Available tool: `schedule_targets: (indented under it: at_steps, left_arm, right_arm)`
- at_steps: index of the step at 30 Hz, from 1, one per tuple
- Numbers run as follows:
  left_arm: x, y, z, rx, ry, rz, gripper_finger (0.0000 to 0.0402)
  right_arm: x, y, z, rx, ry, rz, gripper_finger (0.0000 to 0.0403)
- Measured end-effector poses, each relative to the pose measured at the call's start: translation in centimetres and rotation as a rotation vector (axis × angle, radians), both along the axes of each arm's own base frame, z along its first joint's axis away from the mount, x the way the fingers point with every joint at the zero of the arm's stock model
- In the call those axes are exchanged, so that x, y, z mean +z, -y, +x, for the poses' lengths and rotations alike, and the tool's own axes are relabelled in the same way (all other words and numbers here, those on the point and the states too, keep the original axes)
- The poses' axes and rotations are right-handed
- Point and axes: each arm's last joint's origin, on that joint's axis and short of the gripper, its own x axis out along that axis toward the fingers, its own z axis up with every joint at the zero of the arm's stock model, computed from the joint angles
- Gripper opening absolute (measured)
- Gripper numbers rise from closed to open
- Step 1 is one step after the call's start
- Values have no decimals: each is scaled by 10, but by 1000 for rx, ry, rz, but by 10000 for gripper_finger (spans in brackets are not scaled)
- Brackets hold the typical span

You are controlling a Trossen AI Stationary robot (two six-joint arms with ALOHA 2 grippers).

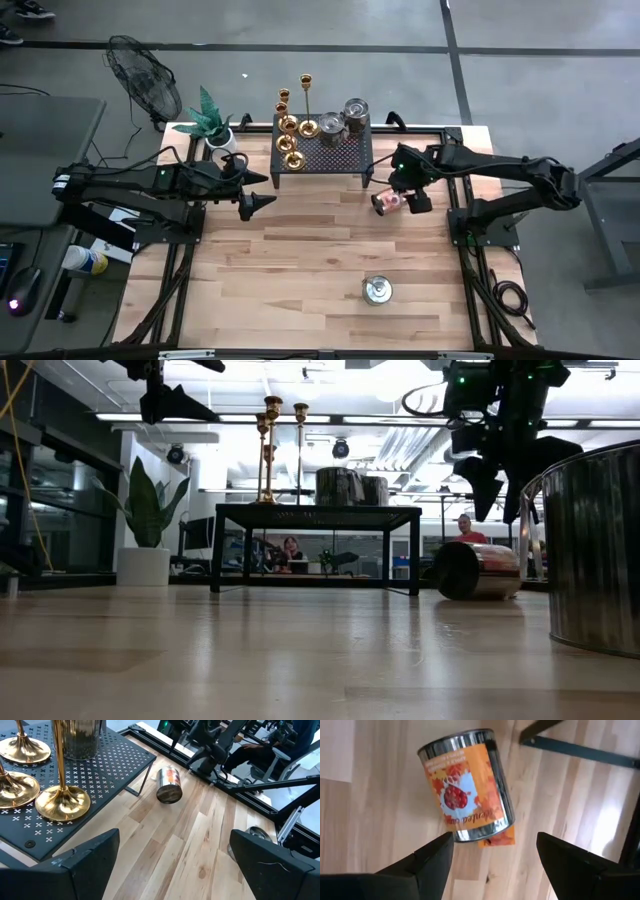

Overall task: Pick & Place candle stick holders
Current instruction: Put the orange scented candle on the shelf

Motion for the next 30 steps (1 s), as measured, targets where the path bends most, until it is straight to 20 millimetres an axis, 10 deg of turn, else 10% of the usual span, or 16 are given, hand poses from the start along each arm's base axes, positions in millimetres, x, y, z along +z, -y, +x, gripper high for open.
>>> schedule_targets:
  at_steps: [20, 30]
  left_arm:
    - [0, 0, 0, 0, 0, 0, 374]
    - [0, 0, 0, 0, -2, 0, 374]
  right_arm:
    - [0, -9, 6, -152, -11, -174, 311]
    - [-2, -21, 16, -171, 103, 100, 318]
